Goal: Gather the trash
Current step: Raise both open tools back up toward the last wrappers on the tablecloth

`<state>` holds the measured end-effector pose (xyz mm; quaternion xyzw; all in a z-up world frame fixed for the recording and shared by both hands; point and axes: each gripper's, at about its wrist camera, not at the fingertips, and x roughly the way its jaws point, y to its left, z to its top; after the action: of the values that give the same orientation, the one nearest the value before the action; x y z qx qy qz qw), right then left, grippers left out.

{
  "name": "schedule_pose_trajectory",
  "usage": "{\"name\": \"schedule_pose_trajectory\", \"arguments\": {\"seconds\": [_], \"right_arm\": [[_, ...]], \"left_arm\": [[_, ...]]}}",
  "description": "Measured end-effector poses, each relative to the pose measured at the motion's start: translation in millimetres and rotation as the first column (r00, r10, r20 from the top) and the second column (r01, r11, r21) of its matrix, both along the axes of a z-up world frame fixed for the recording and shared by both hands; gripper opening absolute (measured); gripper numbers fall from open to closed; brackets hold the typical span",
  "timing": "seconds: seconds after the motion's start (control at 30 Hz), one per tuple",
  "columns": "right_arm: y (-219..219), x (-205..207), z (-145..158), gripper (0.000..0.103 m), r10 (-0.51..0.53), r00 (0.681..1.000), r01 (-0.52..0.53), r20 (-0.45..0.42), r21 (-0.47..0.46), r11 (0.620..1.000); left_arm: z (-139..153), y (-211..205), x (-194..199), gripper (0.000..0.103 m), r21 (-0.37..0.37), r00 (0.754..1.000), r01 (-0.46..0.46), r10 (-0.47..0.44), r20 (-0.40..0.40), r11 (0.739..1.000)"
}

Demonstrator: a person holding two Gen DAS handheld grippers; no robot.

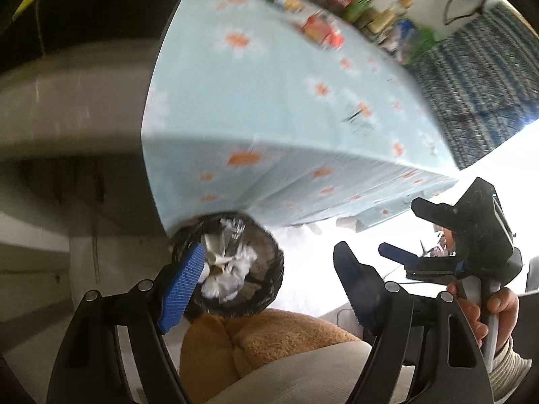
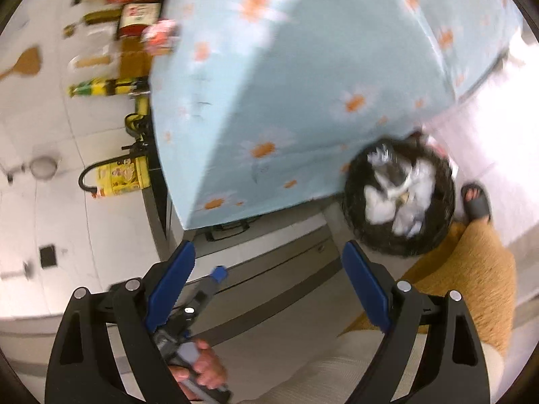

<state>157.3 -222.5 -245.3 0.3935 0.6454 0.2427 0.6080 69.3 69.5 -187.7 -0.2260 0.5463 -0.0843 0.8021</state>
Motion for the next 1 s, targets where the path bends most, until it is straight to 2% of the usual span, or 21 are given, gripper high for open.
{"name": "schedule_pose_trajectory", "arguments": {"seconds": [0.13, 0.3, 0.43, 0.6, 0.83, 1.0], "right_arm": [[5, 2, 38, 0.088, 0.042, 0.989, -0.031, 0.143, -0.076, 0.997], [9, 13, 85, 0.088, 0.08, 0.954, -0.037, 0.288, -0.153, 0.988], [15, 25, 119, 0.088, 0.133, 0.91, -0.045, 0.393, -0.223, 0.974], [30, 42, 153, 0.088, 0.226, 0.839, -0.069, 0.495, -0.315, 0.947], [57, 87, 165, 0.088, 0.348, 0.764, -0.124, 0.543, -0.406, 0.906], [85, 134, 153, 0.088, 0.455, 0.699, -0.192, 0.552, -0.467, 0.863]], "left_arm": [[24, 2, 7, 0.076, -0.005, 0.998, 0.025, -0.025, 0.065, 1.0], [51, 11, 19, 0.076, 0.0, 0.992, 0.008, -0.008, 0.129, 1.0], [67, 22, 29, 0.076, -0.009, 0.983, -0.02, 0.022, 0.182, 1.0], [82, 33, 36, 0.076, -0.015, 0.972, -0.062, 0.063, 0.228, 0.998], [90, 43, 43, 0.076, -0.003, 0.956, -0.139, 0.135, 0.259, 0.99], [95, 47, 48, 0.076, 0.034, 0.949, -0.207, 0.192, 0.25, 0.978]]}}
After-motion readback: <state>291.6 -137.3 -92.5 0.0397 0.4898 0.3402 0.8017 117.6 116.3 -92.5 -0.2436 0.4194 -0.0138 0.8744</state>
